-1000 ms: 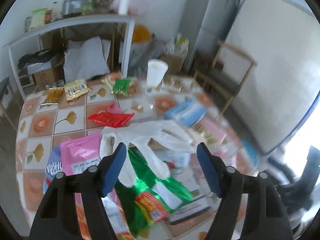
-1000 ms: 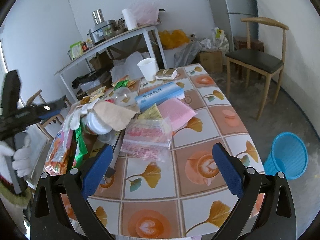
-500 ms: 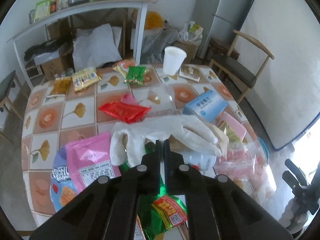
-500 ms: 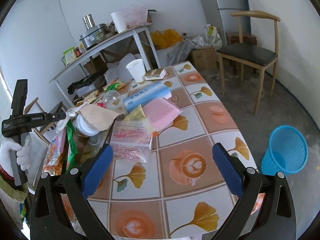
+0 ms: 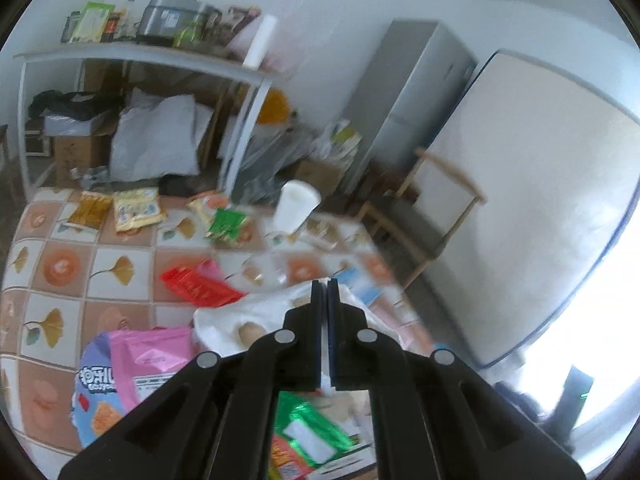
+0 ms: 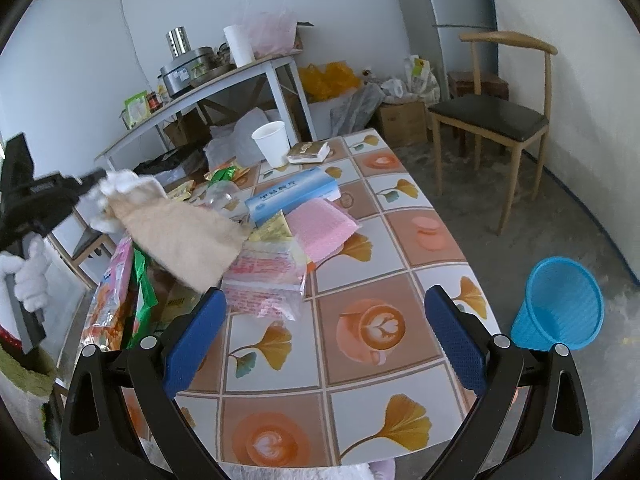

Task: Collect trash
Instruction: 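Grasp white tissue with left gripper while right gripper grasps beige paper towel, then carry both papers to the blue wastebasket and open both grippers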

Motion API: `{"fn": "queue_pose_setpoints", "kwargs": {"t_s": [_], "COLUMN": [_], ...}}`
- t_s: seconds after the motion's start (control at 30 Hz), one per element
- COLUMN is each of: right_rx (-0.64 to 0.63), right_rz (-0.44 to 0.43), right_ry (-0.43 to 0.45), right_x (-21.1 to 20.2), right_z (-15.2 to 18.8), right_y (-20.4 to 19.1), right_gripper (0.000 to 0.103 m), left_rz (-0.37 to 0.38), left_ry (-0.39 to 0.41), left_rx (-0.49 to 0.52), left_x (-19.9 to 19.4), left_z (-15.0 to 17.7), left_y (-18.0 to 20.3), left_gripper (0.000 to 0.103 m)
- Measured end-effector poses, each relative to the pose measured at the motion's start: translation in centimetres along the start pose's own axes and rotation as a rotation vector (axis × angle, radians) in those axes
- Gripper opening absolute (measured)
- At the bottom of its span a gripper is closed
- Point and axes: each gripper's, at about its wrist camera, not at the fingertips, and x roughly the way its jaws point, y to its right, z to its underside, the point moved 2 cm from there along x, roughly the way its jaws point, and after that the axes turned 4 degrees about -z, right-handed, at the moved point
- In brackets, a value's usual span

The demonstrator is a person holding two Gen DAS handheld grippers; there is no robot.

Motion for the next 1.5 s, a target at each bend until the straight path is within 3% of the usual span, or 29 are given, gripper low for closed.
{"fn": "queue_pose_setpoints", "kwargs": {"t_s": [0.2,0.37,0.5,0.63,0.87,1.07,1.23,1.37,1.4,1.5], "right_rx": [-0.046,-0.148,-0.179,-0.198,-0.22,-0.189,-0.16,-0.154,-0.152,-0.139], "right_rz": [-0.021,-0.129,-0.249,-0.307,-0.304,-0.305,-0.304,-0.301,-0.301,-0.313], "right_ry": [0.017,0.008,-0.087,-0.141,-0.291,-0.353,-0.376,-0.372,-0.369,-0.336], "right_x": [-0.3,0.5,3.7,7.2,13.1,13.3,13.3,13.0,12.8,11.8], "right_z": [-0.8,-2.7,-4.0,-5.3,-6.1,-5.7,-5.9,-6.4,-6.6,-7.6], "right_y": [-1.7,-5.4,-9.0,-11.6,-13.8,-13.9,-13.9,-13.9,-13.9,-13.8], "right_gripper": [0.094,0.094,0.087,0.086,0.086,0.057,0.024,0.012,0.003,0.001], "left_rz": [0.087,0.072,0.043,0.03,0.042,0.051,0.061,0.059,0.059,0.059], "left_ry": [0.11,0.173,0.188,0.179,0.154,0.154,0.161,0.16,0.162,0.172], "left_rx": [-0.054,-0.097,-0.127,-0.164,-0.205,-0.204,-0.21,-0.21,-0.212,-0.219], "left_x": [-4.2,-7.1,-8.3,-8.9,-8.8,-8.8,-9.2,-9.3,-9.3,-9.6], "left_z": [-0.7,-0.3,1.1,3.2,5.4,5.7,5.8,5.7,5.6,5.3], "left_y": [0.3,-0.5,-1.1,-1.7,-2.5,-2.7,-3.0,-3.0,-3.0,-3.2], "left_gripper": [0.002,0.002,0.002,0.002,0.002,0.002,0.002,0.002,0.002,0.002]}}
